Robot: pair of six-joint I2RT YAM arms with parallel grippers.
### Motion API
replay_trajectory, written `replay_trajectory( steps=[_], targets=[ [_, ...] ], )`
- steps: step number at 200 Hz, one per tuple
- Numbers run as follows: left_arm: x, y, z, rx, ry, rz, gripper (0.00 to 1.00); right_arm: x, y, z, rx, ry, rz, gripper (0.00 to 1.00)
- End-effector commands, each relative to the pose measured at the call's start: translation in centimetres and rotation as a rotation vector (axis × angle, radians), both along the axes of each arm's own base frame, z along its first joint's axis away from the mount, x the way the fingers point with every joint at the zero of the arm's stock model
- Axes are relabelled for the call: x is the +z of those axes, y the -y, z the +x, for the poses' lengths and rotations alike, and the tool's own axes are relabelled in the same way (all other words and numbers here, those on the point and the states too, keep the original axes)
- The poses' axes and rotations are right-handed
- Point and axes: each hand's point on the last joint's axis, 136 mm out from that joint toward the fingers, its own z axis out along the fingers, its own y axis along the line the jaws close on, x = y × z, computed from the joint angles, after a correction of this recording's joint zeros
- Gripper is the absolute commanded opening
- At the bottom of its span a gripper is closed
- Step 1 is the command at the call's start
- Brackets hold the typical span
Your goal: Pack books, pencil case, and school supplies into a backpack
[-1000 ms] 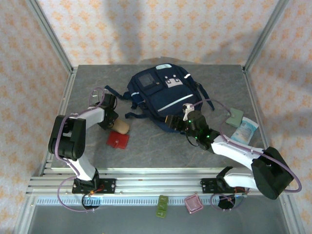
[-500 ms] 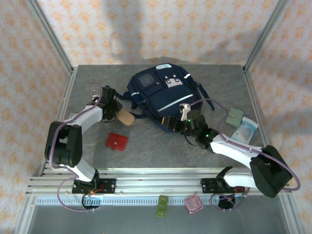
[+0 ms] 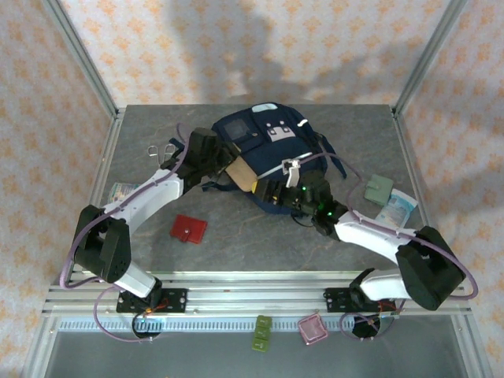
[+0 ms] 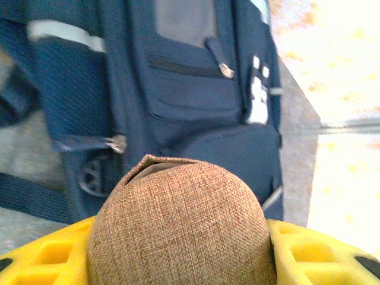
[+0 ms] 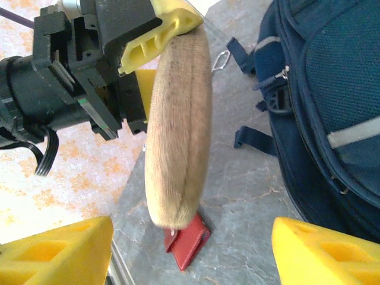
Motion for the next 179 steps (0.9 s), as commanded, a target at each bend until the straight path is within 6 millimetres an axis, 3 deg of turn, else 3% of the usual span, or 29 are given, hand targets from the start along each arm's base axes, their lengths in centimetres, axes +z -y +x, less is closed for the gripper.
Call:
replay_trajectory(
  steps=[1, 47, 67, 106, 135, 141, 147, 179],
  targets=[
    [3.2, 2.6, 0.3, -0.044, 0.064, -0.072, 0.42, 2.7, -0.9, 0.6, 0.009, 0.049, 0.068, 0.69],
    [3.8, 4.9, -0.4, -0.097, 0.076, -0.108, 0.46, 3.2, -1.0, 0.9, -0.002, 0.052, 0.087, 0.55],
    [4.4, 5.4, -0.5, -0.114, 0.090, -0.126, 0.51, 2.7, -0.5, 1.1, -0.028, 0.044, 0.073, 0.41],
    [5.7, 5.9, -0.3, -0.147, 0.134, -0.133, 0.77, 3.1, 0.9, 1.2, -0.076, 0.052, 0.082, 0.30],
    [6.8, 5.4, -0.1, -0.162, 0.205, -0.076, 0.83, 3.7, 3.8, 1.9, -0.162, 0.054, 0.080, 0.29],
    [7.0, 5.2, 0.0, -0.164, 0.216, -0.057, 0.83, 3.1, 4.5, 2.2, -0.186, 0.034, 0.063, 0.28],
    [7.1, 5.0, 0.0, -0.167, 0.230, -0.032, 0.83, 3.9, 5.6, 2.3, -0.210, 0.047, 0.069, 0.27],
    [5.9, 4.1, 0.3, -0.221, 0.271, 0.159, 0.79, 3.6, 11.3, 3.2, -0.380, 0.010, 0.020, 0.27]
  ],
)
